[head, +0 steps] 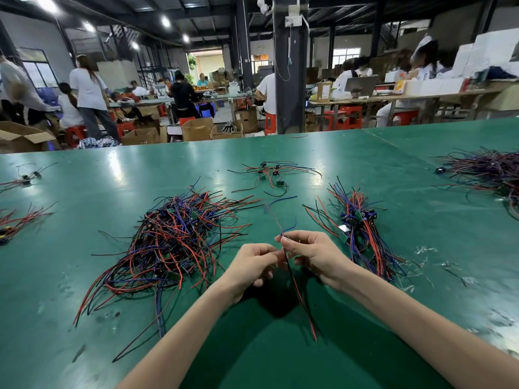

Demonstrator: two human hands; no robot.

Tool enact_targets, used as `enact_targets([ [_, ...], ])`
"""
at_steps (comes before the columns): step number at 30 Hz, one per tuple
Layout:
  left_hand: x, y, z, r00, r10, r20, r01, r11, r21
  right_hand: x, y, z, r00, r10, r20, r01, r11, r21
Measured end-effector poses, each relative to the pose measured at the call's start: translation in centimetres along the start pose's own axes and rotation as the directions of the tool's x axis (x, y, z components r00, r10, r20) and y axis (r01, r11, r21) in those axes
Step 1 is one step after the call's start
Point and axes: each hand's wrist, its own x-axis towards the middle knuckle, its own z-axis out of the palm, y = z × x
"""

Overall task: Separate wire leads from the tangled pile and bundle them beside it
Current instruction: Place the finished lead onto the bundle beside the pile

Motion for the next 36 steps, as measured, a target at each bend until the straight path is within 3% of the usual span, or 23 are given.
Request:
enact_targets([
  [12, -0.4, 0.0, 0.4, 0.995, 0.020, -0.101, -0.033, 0.991, -0.130, -0.3, 0.2, 0.3, 0.998, 0.025, 0.053, -0.029, 0.997, 0.068],
  [18, -0.3, 0.5, -0.4, 0.984, -0.024, -0.177, -0.025, 0.962, -0.270, -0.6, 0.5, 0.7, 0.997, 0.048, 0.067, -0.047, 0.999, -0.018],
  [26, -0.1, 0.1, -0.3, 0.986, -0.027, -0.164, -0.017, 0.965, -0.260, -1.1, 0.3, 1.3, 1.000, 0.022, -0.008, -0.023, 0.993, -0.115],
  [36, 0.3, -0.6, -0.5, 0.995, -0.028, -0.092, -0.012, 0.914, -0.406, -1.4, -0.1, 1.6, 0.999, 0.040, -0.008, -0.040, 0.995, -0.086],
])
